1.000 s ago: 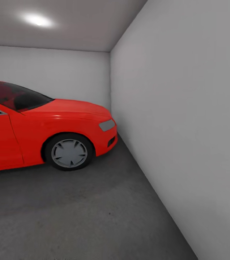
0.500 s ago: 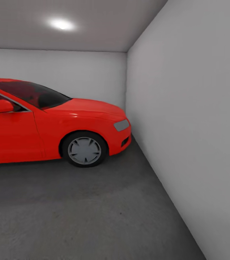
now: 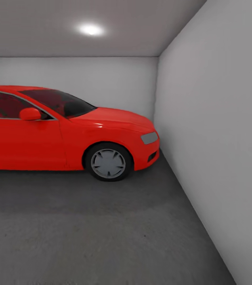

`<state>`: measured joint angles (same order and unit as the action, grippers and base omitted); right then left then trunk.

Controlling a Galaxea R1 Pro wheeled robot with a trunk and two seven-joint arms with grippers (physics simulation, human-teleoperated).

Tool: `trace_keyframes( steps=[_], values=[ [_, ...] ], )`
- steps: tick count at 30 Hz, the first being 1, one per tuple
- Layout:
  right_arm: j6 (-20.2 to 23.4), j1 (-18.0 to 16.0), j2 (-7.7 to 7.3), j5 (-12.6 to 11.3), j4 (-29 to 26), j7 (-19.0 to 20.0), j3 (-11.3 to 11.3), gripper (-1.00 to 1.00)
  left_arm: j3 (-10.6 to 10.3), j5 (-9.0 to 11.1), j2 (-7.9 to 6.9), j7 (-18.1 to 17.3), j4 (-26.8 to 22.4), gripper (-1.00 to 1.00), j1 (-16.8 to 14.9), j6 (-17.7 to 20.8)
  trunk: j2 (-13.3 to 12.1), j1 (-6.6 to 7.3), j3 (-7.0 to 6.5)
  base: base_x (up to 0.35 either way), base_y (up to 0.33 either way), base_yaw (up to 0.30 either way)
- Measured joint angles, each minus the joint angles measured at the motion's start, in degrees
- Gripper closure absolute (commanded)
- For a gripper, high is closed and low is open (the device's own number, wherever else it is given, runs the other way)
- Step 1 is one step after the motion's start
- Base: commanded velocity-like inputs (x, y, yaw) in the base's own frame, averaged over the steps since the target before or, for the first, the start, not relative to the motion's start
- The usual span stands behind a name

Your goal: Move the two storage containers from the living room to the garage. In the garage, place one container on the floor and stack the other container on top of it (either order is fine).

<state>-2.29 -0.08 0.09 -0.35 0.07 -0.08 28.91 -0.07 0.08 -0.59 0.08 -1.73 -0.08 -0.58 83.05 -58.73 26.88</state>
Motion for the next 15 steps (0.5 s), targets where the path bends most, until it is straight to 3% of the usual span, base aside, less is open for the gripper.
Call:
trace_keyframes(
  steps=[15],
  values=[
    [0.0, 0.0, 0.0, 0.0, 0.0, 0.0, 0.0, -1.0, 0.0, 0.0, -0.02, 0.0, 0.0, -1.0, 0.0, 0.0, 0.0, 0.0, 0.0, 0.0, 0.0, 0.276]
  ],
)
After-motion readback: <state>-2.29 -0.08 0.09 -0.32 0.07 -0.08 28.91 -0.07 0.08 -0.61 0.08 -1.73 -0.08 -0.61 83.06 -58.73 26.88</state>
